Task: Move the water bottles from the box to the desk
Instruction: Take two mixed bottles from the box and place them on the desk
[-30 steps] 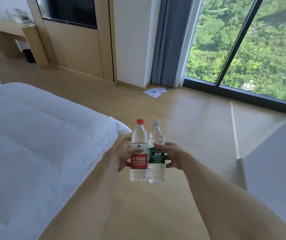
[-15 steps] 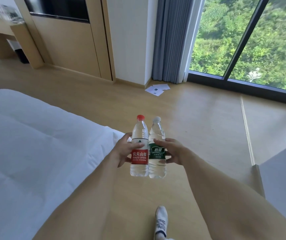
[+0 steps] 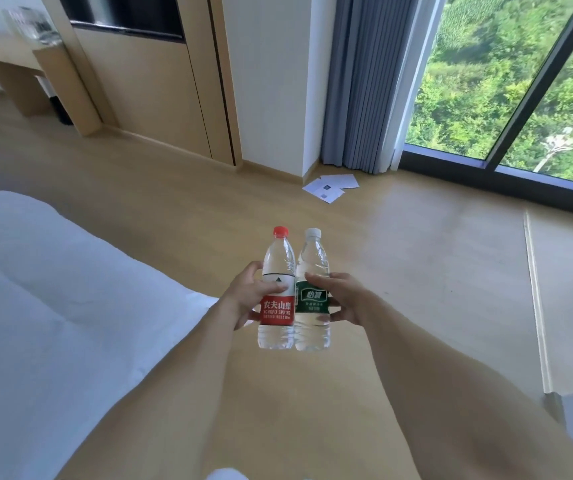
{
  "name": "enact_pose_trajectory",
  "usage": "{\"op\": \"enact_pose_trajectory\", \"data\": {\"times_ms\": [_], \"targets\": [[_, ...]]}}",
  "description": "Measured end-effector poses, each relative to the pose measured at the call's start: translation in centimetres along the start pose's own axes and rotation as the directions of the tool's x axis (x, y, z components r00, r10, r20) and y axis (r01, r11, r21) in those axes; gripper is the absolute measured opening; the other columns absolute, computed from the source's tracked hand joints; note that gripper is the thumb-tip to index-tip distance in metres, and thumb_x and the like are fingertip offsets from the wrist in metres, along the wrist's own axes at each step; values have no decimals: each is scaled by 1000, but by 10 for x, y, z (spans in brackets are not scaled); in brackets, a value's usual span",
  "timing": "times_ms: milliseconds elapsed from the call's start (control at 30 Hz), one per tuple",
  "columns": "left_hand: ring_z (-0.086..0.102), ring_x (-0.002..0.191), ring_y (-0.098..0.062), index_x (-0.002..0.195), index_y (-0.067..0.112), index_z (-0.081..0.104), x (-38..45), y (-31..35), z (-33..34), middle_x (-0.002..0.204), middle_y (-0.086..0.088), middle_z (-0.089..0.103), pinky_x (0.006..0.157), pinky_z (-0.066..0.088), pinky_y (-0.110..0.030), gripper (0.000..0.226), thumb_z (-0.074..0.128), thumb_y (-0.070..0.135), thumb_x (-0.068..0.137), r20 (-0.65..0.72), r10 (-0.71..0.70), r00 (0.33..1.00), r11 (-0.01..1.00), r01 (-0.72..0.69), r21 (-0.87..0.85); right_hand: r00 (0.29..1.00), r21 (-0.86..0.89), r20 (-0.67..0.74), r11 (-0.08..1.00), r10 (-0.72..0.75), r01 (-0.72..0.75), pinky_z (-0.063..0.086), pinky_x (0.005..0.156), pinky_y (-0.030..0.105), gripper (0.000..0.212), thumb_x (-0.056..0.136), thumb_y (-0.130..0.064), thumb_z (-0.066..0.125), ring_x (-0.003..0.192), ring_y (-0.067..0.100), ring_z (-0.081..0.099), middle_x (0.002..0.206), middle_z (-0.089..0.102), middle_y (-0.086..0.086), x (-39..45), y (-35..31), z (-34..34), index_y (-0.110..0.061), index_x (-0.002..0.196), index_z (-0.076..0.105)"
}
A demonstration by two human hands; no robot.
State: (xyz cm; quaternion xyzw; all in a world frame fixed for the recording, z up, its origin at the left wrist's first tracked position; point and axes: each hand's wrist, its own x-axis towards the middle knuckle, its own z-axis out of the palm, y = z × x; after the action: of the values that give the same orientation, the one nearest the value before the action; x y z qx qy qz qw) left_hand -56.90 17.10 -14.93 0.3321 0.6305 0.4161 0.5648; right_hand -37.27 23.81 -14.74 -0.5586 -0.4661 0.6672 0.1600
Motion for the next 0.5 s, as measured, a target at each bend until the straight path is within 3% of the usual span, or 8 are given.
{"op": "enact_pose_trajectory", "data": {"times_ms": [133,300,500], "targets": [[70,91,-28,133,26,49,52,18,10,112,-15,72,81,58,-52,60,80,13,83,23,2,1000,1000,-3,11,1000,11,-27,1000,-3,4,54,94,54,46,83,-42,78,102,30,69,111,73,14,41,-22,-23,-10,114,64],[71,84,-24,130,27,50,129,39,9,108,-12,74,67,56,-40,59,81,14,82,65,10,998,1000,-10,0,998,24,-61,1000,-10,11,55,83,45,47,83,-42,79,89,24,68,100,73,8,101,-55,-46,-11,116,64],[71,87,-25,130,31,51,235,80,-20,104,-12,71,64,57,-42,61,82,14,81,103,30,994,999,-25,-43,993,13,-115,1000,-9,10,55,68,38,46,83,-40,79,85,22,69,97,73,6,189,-123,-52,-13,117,63]]}}
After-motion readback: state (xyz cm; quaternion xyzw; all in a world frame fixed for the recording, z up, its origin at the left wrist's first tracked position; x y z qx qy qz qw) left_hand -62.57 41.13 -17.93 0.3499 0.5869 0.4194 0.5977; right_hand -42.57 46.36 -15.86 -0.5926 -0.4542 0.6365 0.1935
